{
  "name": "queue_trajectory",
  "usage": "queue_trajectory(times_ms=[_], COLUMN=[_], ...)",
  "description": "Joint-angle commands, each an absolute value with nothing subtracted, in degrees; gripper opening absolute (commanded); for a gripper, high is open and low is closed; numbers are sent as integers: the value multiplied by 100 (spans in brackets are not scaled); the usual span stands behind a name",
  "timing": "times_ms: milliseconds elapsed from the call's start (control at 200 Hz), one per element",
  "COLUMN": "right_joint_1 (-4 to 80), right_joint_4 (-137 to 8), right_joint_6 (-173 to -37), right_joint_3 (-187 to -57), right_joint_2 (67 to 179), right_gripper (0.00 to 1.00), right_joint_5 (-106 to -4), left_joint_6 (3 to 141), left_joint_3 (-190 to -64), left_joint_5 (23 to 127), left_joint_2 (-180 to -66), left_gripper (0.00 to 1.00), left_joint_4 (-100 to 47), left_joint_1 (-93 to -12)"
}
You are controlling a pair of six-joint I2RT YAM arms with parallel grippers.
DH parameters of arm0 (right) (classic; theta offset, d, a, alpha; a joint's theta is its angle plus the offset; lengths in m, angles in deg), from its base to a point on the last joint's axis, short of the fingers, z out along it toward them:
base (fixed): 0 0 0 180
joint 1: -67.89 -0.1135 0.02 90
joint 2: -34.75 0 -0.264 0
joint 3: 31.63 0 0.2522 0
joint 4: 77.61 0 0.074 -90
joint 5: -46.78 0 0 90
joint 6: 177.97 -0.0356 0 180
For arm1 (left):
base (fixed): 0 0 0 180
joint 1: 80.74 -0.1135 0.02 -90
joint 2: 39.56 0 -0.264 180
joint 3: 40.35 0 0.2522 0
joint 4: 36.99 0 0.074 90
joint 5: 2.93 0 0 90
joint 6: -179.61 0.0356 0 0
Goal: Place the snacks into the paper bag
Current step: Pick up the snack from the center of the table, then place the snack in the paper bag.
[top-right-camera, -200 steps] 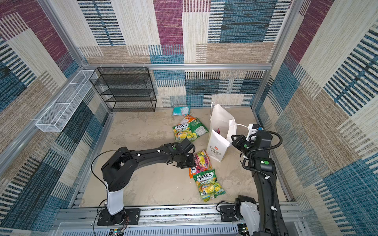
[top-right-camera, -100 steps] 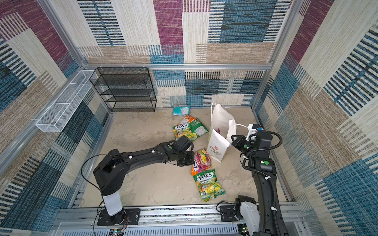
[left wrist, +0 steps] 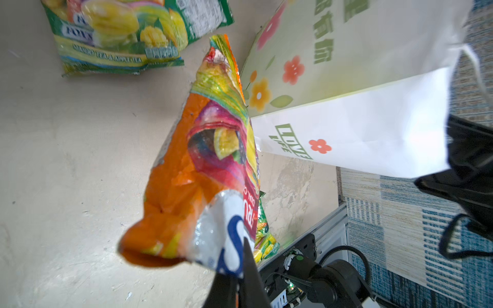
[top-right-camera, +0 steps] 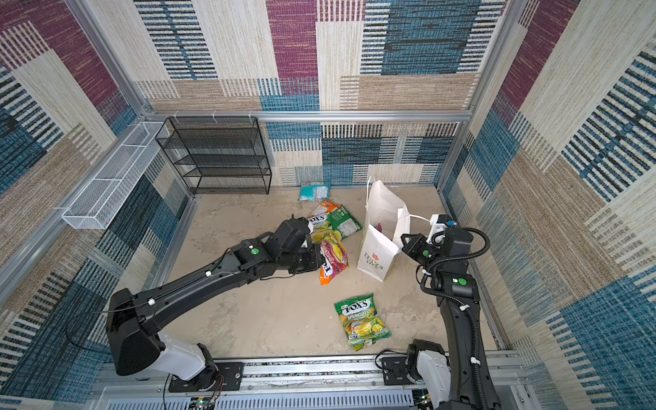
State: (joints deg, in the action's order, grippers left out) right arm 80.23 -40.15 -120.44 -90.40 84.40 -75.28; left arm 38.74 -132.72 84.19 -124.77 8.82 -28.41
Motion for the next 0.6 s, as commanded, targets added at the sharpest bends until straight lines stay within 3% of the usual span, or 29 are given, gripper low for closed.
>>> queue_trajectory(times_ms=[0,290,596], right_joint_1=[8020,8020,8020], right_joint_4=[-4086,-4126,-4009], right_joint_6=[-12008,-12095,-12064], right_joint_3=[-9092,-9166,-9513], right_joint_2=[8483,8513,8653], right_gripper=[0,0,0], right_joint_5=[-7637,-7696,-7536], left_joint_6=[4325,5322,6667], left_joint_3=[-13627,-15638,-19201], left_joint_5=[8748,9374,10084], left_joint_2=[-12228,-12500,-14443], left_gripper=[0,0,0], left_joint_4=[1085,1739,2905], left_joint_1=[-2763,-2355,-1828])
